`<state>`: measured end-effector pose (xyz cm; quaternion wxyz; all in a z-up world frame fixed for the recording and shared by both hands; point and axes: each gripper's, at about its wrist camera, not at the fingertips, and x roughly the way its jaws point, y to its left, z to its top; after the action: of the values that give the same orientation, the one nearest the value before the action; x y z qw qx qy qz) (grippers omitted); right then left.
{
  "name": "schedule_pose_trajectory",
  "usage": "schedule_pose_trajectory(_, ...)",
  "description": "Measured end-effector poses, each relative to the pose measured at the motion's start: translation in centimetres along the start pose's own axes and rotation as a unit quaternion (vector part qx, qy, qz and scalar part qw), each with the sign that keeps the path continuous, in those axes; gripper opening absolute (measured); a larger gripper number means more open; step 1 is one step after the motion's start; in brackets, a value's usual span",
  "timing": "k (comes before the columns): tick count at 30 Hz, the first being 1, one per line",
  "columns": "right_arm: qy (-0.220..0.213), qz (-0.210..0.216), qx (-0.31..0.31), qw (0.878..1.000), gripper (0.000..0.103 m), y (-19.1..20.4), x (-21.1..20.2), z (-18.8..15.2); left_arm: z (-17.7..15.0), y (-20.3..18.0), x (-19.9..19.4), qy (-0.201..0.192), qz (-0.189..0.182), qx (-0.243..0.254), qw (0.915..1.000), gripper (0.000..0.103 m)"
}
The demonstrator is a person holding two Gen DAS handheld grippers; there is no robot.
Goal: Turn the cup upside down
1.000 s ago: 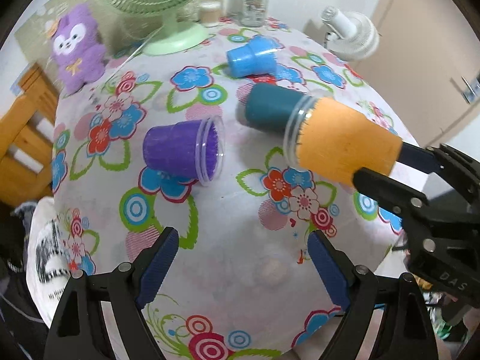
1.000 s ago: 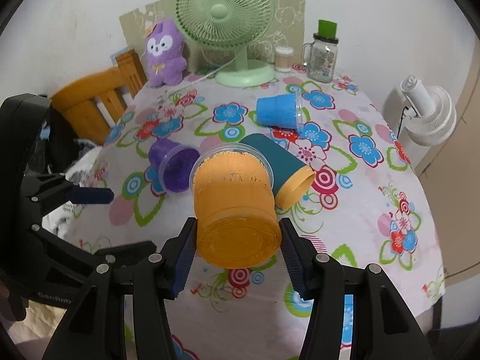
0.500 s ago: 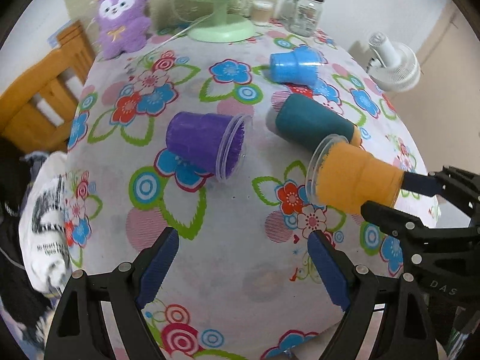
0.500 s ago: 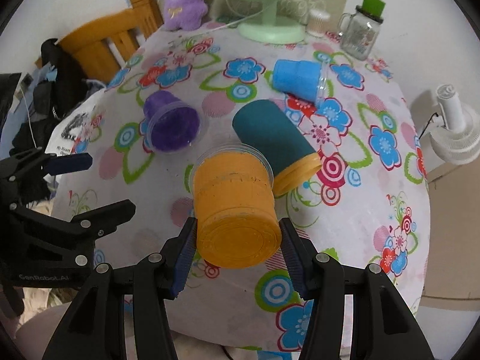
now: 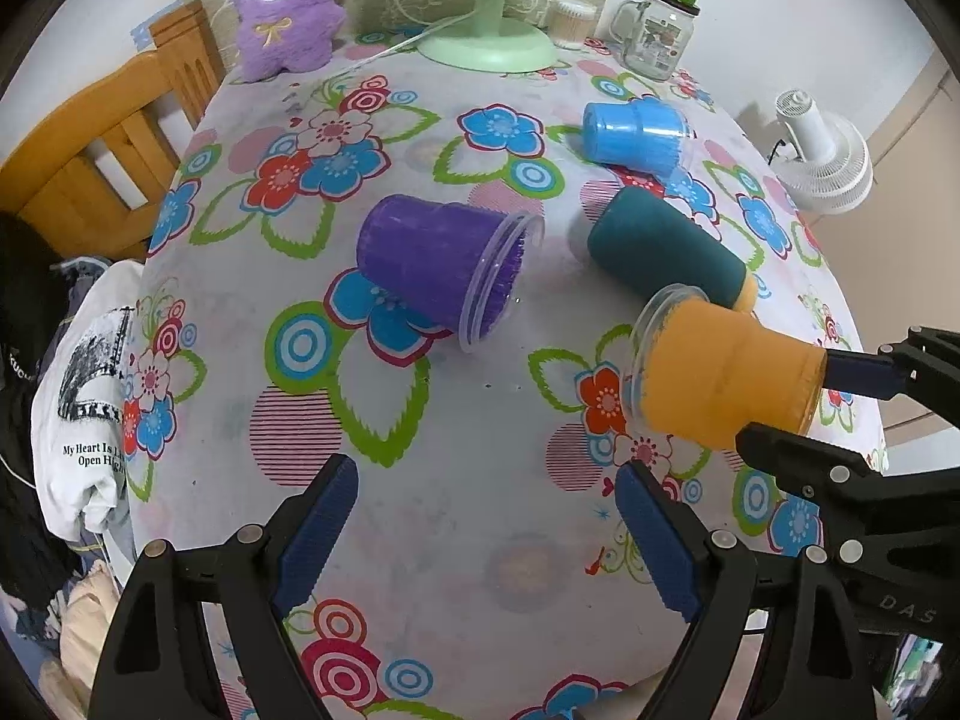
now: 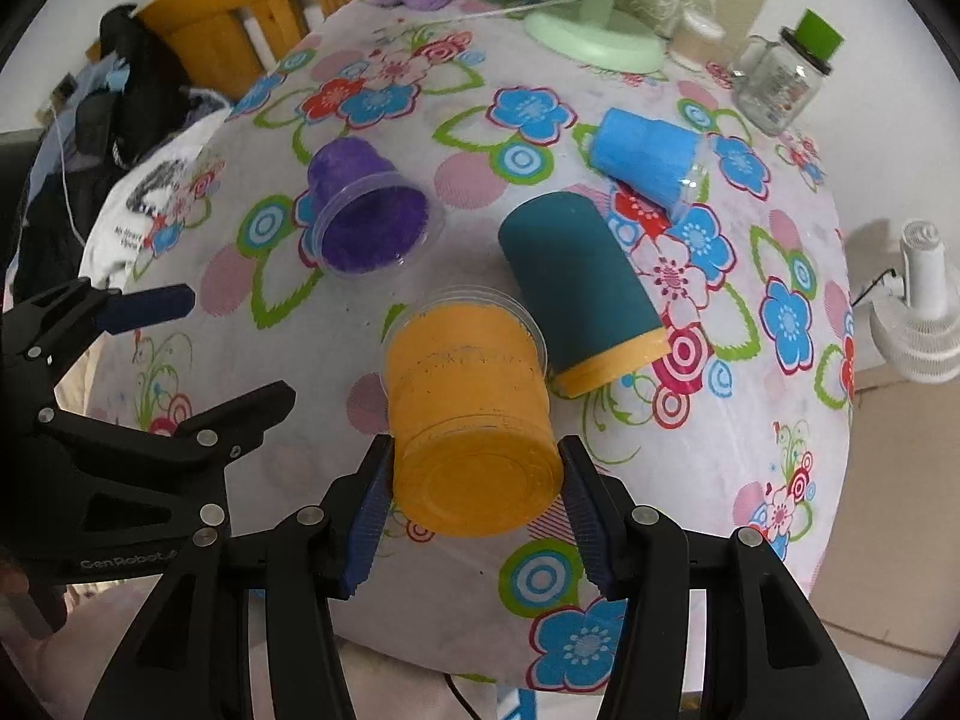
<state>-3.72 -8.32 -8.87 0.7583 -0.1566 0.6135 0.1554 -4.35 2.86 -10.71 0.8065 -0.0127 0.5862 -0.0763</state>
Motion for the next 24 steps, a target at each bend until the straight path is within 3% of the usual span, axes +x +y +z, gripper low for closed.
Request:
schedule_pose_trajectory(12, 0.088, -0.001, -0.076, 0.993, 0.057, 1.4, 2.8, 2.6, -0.3, 1.3, 1.4, 0.008, 0.005, -0.017, 0.9998, 0.089)
schedule_pose_trajectory(20, 0.097, 0.001, -0.105, 0.990, 0.059, 2.7, 3.5, 4.7, 0.0, 3.0, 2.0, 0.011, 0.001, -0.038, 0.9992, 0.089)
schedule_pose_trajectory(22, 0.094, 0.002, -0.106, 0.990, 0.061, 2.9, 3.5, 5.0, 0.1, 3.4, 2.0, 0.011, 0.004, -0.042, 0.9991, 0.089)
schedule_pose_trajectory(24, 0.082, -0.007, -0.108, 0.991, 0.076, 3.0, 3.3, 5.1, 0.1, 3.7, 1.8, 0.010, 0.007, -0.042, 0.9990, 0.089)
